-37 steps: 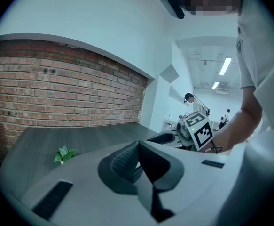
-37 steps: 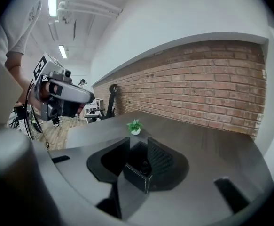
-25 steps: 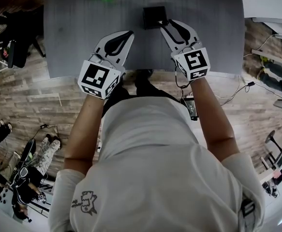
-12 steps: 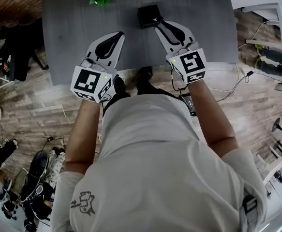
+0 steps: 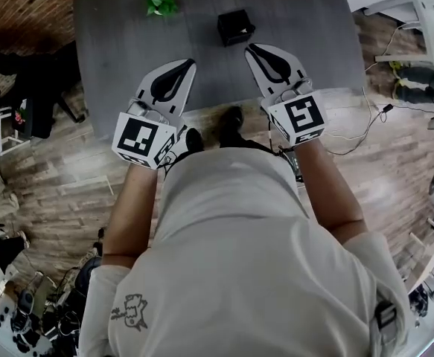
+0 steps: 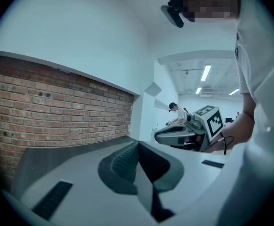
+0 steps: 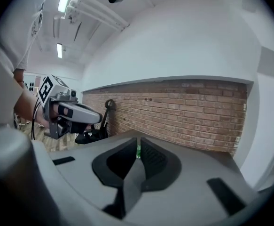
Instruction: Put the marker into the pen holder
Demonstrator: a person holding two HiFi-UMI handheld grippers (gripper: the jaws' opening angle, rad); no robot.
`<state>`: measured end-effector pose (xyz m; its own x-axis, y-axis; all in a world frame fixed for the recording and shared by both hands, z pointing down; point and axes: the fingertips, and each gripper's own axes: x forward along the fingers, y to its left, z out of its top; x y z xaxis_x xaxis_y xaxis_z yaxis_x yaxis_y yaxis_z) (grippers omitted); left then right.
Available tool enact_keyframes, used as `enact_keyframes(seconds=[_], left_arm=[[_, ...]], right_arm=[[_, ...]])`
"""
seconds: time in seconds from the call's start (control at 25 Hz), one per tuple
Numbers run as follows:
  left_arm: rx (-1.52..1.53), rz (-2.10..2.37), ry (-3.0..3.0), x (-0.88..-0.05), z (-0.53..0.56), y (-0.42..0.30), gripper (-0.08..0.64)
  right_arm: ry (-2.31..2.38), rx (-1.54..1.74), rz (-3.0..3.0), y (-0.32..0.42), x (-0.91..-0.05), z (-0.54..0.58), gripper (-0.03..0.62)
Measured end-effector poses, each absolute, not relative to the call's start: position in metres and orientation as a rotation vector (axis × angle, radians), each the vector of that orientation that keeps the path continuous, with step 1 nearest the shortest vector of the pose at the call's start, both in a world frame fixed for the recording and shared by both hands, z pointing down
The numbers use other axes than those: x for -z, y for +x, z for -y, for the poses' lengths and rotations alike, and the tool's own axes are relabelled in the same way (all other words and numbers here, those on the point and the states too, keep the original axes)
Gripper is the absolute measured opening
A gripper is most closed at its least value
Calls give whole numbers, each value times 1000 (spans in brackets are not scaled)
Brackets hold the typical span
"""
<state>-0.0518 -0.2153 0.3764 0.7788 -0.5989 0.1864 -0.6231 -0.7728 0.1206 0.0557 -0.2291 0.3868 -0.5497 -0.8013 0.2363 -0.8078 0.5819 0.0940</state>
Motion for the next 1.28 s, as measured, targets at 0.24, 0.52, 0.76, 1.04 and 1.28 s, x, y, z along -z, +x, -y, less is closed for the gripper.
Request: enact_keyframes(seconds=[0.24, 0.52, 0.76, 1.04, 1.28], left_arm=[[-181, 923, 2832, -364, 191, -68, 11], [-162, 876, 2859, -357, 163, -89, 11], [-138, 845, 2880, -351, 139, -109, 11], [-158, 755, 2902, -351, 121, -126, 11], [-166, 682, 2917, -347, 109, -126, 11]], right_arm=[[1399, -23, 2565, 42, -371, 198, 12], [1450, 34, 2577, 18, -350, 167, 6], [1482, 81, 2568, -5, -337, 142, 6], [1520, 28, 2556, -27, -338, 111, 6], [1557, 11, 2541, -25, -325, 91, 5]])
